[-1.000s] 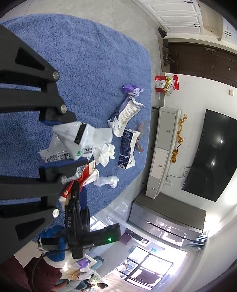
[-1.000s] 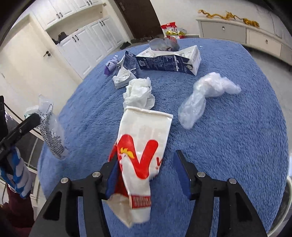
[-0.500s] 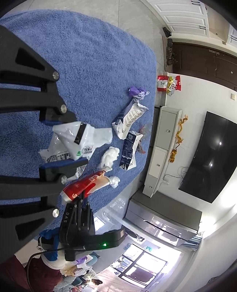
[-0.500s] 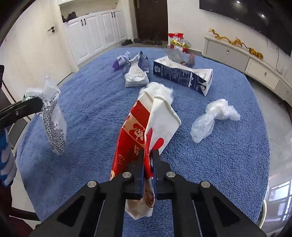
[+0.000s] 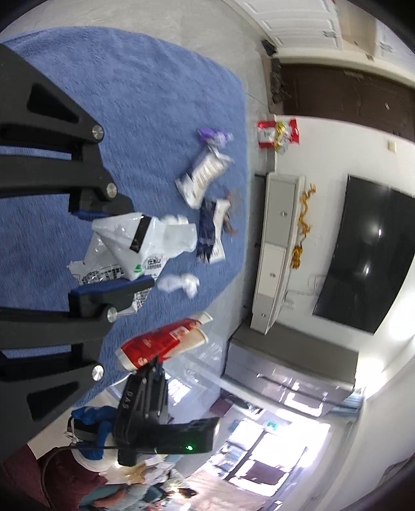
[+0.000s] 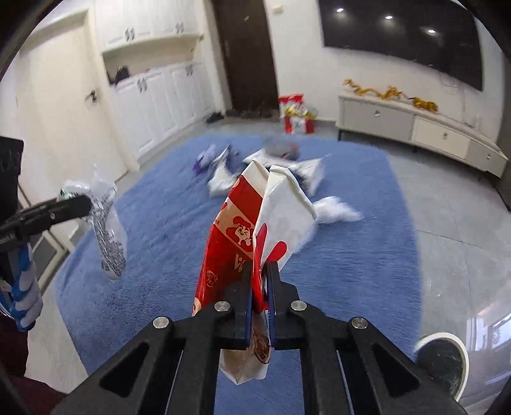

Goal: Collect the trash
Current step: 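Carry both bags over the white bin and open both tools to drop them, then move both tools back over the rug toward the tissues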

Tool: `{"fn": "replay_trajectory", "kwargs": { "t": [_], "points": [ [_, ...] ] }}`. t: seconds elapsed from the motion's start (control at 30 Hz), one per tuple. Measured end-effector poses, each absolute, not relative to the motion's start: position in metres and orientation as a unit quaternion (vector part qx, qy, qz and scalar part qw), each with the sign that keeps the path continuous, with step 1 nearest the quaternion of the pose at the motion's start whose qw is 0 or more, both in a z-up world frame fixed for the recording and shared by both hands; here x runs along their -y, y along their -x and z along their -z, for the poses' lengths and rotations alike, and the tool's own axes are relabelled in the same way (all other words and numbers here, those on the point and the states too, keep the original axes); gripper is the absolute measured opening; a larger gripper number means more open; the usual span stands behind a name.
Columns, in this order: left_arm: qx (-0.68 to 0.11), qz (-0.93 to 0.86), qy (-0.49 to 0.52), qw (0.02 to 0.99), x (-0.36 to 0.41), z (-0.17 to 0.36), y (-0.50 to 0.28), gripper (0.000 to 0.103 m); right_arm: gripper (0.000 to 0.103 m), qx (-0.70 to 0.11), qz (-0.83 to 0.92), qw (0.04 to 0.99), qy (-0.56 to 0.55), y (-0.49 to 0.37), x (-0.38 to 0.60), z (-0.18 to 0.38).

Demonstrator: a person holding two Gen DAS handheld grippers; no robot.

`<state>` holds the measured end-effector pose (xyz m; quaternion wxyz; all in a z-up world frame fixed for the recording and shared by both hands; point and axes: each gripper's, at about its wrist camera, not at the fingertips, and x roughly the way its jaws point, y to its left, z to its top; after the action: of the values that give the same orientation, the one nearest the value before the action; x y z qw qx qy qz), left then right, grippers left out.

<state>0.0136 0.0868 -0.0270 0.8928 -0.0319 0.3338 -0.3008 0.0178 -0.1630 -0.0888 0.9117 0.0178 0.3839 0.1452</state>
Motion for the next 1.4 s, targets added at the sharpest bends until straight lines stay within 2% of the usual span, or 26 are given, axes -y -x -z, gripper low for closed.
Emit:
{"fn": "replay_trajectory", "kwargs": {
  "t": [0.23, 0.47, 0.7, 1.0, 1.13, 1.4],
  "points": [
    [-0.341, 0.37, -0.012, 0.864, 0.014, 0.013, -0.017, 0.028, 0.008, -0.344, -0.061, 0.935, -0.067, 0.033, 0.264, 0.074],
    [-0.368, 0.441, -0.076, 0.815, 0.156, 0.026, -0.019, 0.028, 0.008, -0.357, 0.053, 0.922, -0.14, 0.08, 0.382, 0.116],
    [-0.411, 0.47, -0.132, 0.77, 0.297, 0.071, -0.025, 0.029, 0.008, -0.39, 0.122, 0.884, -0.225, 0.105, 0.464, 0.182],
    [-0.479, 0.458, -0.144, 0.735, 0.397, 0.143, -0.04, 0.034, 0.012, -0.424, 0.16, 0.85, -0.268, 0.09, 0.516, 0.239],
    [-0.504, 0.451, -0.131, 0.725, 0.406, 0.16, -0.045, 0.055, 0.045, -0.428, 0.172, 0.842, -0.279, 0.086, 0.523, 0.248],
    [-0.491, 0.46, -0.112, 0.731, 0.385, 0.146, -0.045, 0.056, 0.045, -0.428, 0.183, 0.845, -0.263, 0.09, 0.515, 0.239]
  ]
}}
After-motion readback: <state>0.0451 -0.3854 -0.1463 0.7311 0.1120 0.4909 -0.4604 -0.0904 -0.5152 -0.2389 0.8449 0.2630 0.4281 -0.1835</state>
